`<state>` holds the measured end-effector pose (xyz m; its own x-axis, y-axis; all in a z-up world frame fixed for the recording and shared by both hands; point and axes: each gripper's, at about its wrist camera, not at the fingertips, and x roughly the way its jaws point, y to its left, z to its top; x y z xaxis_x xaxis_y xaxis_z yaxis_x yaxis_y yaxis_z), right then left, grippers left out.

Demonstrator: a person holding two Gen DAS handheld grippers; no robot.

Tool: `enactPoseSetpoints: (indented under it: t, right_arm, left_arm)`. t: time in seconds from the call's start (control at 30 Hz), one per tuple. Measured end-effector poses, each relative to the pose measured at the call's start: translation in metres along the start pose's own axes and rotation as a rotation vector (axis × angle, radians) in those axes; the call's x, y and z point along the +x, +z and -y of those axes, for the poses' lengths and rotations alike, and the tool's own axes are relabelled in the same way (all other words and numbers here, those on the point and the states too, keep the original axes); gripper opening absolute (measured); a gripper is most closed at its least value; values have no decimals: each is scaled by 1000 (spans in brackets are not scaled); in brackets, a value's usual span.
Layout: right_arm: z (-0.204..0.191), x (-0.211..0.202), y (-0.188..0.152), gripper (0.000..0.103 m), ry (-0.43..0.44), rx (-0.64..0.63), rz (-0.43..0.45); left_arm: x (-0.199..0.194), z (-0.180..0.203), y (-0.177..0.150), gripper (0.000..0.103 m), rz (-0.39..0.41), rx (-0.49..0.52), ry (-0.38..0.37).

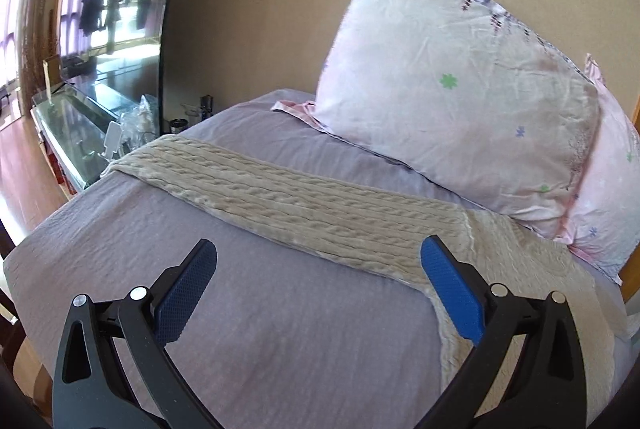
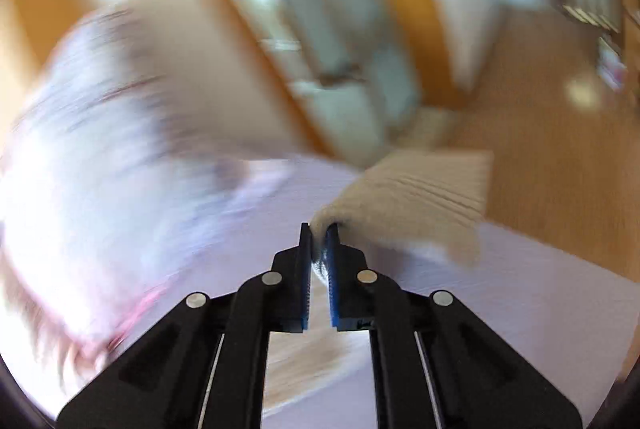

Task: Fold small clothes

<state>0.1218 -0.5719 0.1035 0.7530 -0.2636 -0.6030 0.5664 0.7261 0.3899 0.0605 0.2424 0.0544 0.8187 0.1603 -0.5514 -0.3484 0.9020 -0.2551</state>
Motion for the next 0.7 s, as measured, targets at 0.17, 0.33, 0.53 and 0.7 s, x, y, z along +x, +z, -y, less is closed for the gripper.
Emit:
enactPoseSetpoints:
  t: [0.17,0.33,0.53,0.7]
  right_arm:
    - [-175,-57,-90,7,435,-375,-60]
    - [-288,-69,-239,35,711,-718,-382]
    - [-268,-100,-253,84,686,-782,-234]
    - [-235,-77,-200,86,608,-667,-209]
  left_arm:
    - [16,-50,15,102,-34,-250,-96]
    - [39,-75,21,98,-84,-389,-94]
    - [69,-113,29,88,-133,-548,-63]
    - [89,-142,44,77,-98,-645,-56]
